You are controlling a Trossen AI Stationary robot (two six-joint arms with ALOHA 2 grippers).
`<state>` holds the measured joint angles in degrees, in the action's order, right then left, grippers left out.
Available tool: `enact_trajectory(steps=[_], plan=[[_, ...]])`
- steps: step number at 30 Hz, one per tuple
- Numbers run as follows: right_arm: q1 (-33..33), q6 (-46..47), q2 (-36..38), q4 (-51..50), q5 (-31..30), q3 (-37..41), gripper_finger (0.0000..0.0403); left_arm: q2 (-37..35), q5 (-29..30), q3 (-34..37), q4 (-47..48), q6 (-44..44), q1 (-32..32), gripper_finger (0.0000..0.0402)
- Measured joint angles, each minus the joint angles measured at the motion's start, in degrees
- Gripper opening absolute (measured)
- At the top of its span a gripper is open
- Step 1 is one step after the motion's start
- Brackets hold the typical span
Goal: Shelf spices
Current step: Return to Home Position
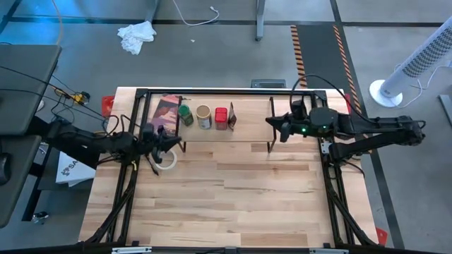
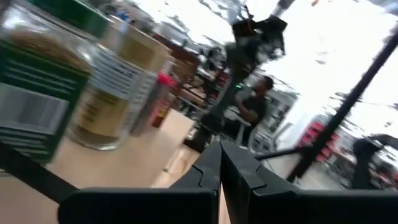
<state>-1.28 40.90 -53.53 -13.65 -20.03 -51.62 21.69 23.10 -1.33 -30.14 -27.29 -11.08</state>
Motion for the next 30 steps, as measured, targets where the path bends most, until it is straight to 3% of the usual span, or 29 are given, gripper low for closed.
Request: enact_trajectory(steps=[8, 15, 17, 23, 30], plan=[[0.17, -4.11, 5.44, -0.96, 1.63, -0.04, 0.0, 0.0, -4.84, 0.68, 4.06, 4.08, -1.36, 0.0], [-2.27, -6.42, 13.61, -9.05, 1.92, -0.04, 0.0, 0.04, -15.74, 0.68, 3.85, 2.57, -1.35, 0.0], [-2.66, -8.08, 15.3, -9.83, 1.64, -0.04, 0.0, 0.04, -16.86, 0.68, 6.73, 5.85, -1.34, 0.0], [-2.62, -10.26, 17.43, -10.87, 2.59, -0.07, 0.0, 0.04, -14.83, 0.68, 10.47, 22.24, -1.34, 0.0], [-2.62, -12.68, 17.6, -12.31, 3.95, 2.78, 0.0, 0.04, -9.06, 0.68, 10.78, 21.38, -1.32, 0.0]])
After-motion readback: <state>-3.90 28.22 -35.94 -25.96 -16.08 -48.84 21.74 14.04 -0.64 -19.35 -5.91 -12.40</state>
